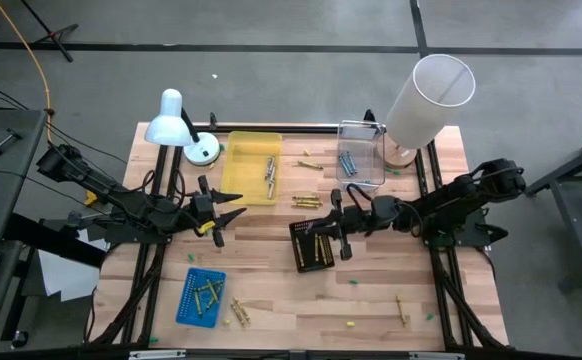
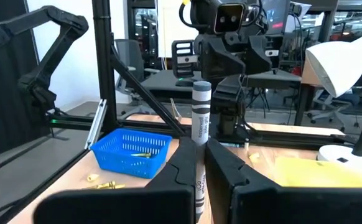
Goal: Sort crayons
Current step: Put the gray crayon into the yellow transparent bin
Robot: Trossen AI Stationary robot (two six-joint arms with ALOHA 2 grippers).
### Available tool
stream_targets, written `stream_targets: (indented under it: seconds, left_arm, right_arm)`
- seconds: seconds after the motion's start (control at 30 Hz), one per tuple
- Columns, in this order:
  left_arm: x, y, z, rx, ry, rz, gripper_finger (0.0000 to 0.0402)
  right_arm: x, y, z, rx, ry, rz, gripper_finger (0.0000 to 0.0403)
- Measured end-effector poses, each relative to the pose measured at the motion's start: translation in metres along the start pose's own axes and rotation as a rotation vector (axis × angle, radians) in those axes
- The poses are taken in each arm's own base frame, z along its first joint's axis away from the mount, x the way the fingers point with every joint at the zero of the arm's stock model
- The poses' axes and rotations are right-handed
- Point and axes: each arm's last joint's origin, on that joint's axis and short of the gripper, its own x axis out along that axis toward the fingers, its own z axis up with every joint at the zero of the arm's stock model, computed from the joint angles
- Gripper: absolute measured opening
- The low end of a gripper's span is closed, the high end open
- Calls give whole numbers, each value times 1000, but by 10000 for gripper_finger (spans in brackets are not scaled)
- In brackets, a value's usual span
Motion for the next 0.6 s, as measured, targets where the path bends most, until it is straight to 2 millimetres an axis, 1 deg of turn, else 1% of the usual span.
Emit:
stream_targets:
  seconds: [0.33,0.6]
  left_arm:
    - [0,0,0,-1,0,0,154]
    - [0,0,0,-1,0,0,154]
  right_arm:
    - [0,0,0,18,-1,-5,2]
    - [0,-3,-5,15,54,-122,3]
